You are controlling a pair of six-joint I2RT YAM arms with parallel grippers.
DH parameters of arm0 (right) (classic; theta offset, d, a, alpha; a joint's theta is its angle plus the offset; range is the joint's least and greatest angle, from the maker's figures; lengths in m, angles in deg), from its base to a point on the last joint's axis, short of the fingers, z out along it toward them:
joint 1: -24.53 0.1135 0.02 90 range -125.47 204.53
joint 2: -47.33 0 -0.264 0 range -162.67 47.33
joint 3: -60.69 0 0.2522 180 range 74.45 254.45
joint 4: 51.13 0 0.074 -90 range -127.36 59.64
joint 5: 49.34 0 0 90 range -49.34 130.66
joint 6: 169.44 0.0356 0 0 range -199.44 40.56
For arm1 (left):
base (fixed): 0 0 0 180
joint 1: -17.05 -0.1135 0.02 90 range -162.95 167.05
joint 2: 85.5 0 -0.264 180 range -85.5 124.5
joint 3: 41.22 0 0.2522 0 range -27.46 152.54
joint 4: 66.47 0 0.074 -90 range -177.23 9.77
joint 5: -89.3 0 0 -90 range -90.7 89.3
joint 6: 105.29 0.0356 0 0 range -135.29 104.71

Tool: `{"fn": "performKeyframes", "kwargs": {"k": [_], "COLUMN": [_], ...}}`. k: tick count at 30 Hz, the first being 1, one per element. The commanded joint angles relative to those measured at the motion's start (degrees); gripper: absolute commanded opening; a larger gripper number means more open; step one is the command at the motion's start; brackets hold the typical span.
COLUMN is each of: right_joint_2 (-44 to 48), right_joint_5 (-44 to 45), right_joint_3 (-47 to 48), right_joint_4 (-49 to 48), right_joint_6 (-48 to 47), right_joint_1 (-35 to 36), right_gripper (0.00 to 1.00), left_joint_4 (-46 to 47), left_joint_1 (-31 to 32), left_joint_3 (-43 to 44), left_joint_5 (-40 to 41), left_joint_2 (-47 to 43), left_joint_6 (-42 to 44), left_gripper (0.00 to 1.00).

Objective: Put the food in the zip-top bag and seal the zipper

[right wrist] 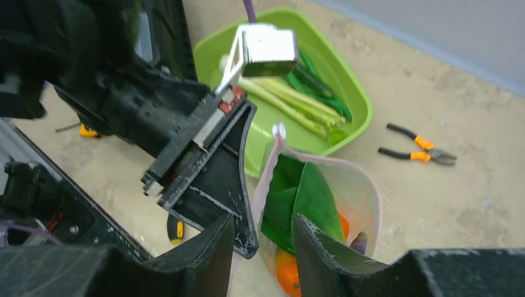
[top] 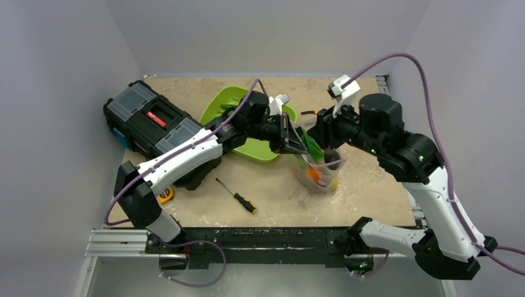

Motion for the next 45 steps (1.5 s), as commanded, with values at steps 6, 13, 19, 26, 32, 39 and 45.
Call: {"fn": "performKeyframes", "kwargs": {"k": [6, 13, 19, 26, 32, 39, 45], "right_joint_2": [-4.12, -3.70, -2.20, -3.21, -3.92, -3.41, -2.53], "right_joint_5": [8.24, 15.99, 17.31, 20.07, 22.95, 19.64, 13.48], "right_joint_3": [-2.71, -5.19, -5.87, -7.13, -8.93, -8.90, -8.46], "right_joint_4": [12.24, 16.40, 16.38, 18.69, 22.87, 23.80, 23.35], "right_joint_6": [6.96, 9.81, 10.73, 15.73, 19.28, 19.23, 21.23], "right_joint_1": [0.20, 0.82, 1.55, 1.82, 1.86, 1.92, 2.00], "right_gripper": [0.35, 0.37, 0.46, 0.53, 0.54, 0.51, 0.52], "left_joint_4": [2.64, 2.65, 3.29, 5.18, 5.66, 7.26, 7.38], "left_joint_1": [-0.27, -0.31, -0.26, -0.31, -0.64, -0.66, -0.66], "left_joint_3": [2.34, 2.29, 2.34, 2.25, 2.25, 2.34, 2.86], "left_joint_5": [-1.83, -2.04, -2.10, -2.37, -1.71, -1.82, -2.10], "left_joint_2": [-0.28, 0.12, 0.76, 2.56, 3.75, 5.52, 5.79], "left_joint_6": [-0.44, -0.47, -1.03, -2.36, -2.52, -3.58, -3.48], "left_gripper": [0.00, 0.00, 0.00, 0.00, 0.00, 0.00, 0.00]}}
